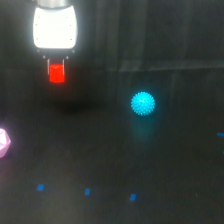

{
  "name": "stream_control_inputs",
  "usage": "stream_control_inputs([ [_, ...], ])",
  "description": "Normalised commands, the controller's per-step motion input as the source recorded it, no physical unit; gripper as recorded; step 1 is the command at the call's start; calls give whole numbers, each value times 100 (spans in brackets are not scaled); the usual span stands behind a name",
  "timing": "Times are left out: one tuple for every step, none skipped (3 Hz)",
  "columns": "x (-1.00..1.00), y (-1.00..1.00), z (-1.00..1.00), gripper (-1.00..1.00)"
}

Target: Pick up the red object from the table

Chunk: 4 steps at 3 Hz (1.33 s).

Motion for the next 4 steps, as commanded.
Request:
stream_control_inputs([
  [-19,22,6,-60],
  [3,5,21,-98],
  [39,29,20,-100],
  [-6,0,15,-100],
])
